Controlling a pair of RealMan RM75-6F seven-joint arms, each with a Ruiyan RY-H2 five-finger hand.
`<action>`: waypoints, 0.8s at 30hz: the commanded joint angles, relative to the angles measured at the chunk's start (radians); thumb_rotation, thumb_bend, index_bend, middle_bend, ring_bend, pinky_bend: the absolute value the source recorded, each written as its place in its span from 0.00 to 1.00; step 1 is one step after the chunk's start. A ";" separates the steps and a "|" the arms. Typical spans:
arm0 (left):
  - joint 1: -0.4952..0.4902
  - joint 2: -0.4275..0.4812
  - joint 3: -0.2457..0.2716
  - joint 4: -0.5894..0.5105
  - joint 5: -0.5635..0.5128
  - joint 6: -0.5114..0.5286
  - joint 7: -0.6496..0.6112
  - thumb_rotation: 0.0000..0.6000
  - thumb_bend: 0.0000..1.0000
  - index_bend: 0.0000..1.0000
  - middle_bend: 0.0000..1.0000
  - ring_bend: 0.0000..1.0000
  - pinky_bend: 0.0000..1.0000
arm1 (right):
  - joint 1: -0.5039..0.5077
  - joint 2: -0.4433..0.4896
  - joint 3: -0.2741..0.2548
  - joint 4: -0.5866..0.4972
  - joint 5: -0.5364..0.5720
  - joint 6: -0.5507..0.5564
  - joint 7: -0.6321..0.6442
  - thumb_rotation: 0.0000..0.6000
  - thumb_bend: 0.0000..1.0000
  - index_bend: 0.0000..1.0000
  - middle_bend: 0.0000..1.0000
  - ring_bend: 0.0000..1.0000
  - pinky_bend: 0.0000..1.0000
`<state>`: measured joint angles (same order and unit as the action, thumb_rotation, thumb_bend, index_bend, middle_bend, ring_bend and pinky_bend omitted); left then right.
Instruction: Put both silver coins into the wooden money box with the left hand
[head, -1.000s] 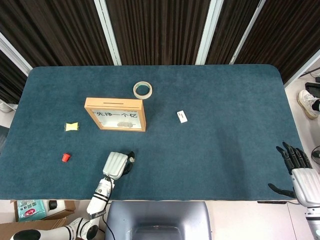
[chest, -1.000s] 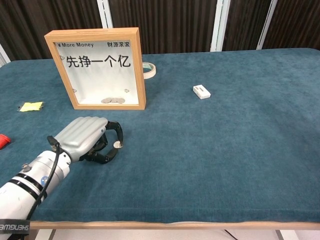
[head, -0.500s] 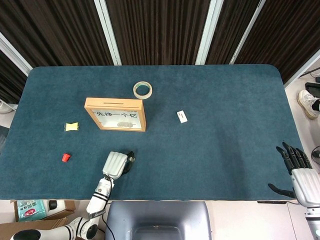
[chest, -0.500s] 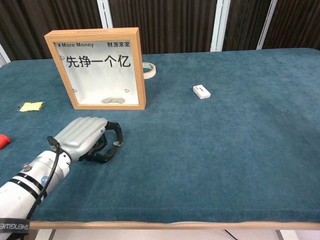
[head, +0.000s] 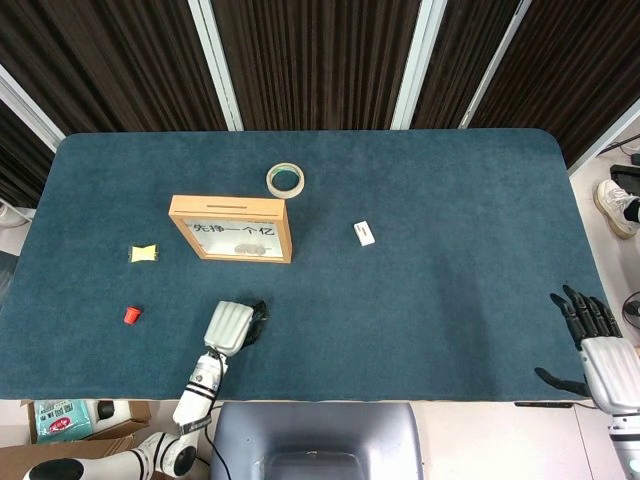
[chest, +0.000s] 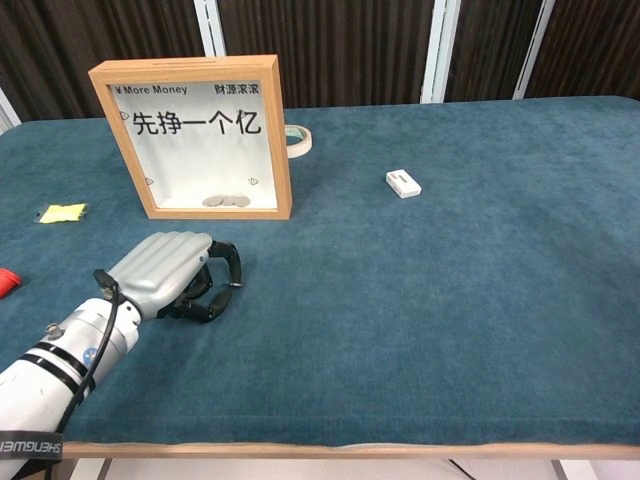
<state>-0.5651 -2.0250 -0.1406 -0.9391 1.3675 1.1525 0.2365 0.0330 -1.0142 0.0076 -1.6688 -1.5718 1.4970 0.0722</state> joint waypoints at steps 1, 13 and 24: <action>-0.001 -0.001 -0.001 0.004 0.003 0.004 -0.006 1.00 0.39 0.53 1.00 1.00 1.00 | 0.001 0.000 0.001 0.000 0.002 -0.002 -0.001 1.00 0.10 0.00 0.00 0.00 0.00; 0.000 0.001 -0.004 0.007 0.014 0.020 -0.020 1.00 0.39 0.53 1.00 1.00 1.00 | 0.001 -0.001 0.001 -0.002 0.003 -0.004 -0.004 1.00 0.10 0.00 0.00 0.00 0.00; -0.005 0.000 -0.010 0.010 0.014 0.019 -0.024 1.00 0.44 0.56 1.00 1.00 1.00 | 0.001 -0.001 0.001 -0.002 0.005 -0.006 -0.008 1.00 0.10 0.00 0.00 0.00 0.00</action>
<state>-0.5686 -2.0247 -0.1499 -0.9300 1.3820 1.1735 0.2123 0.0342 -1.0149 0.0087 -1.6710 -1.5666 1.4908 0.0642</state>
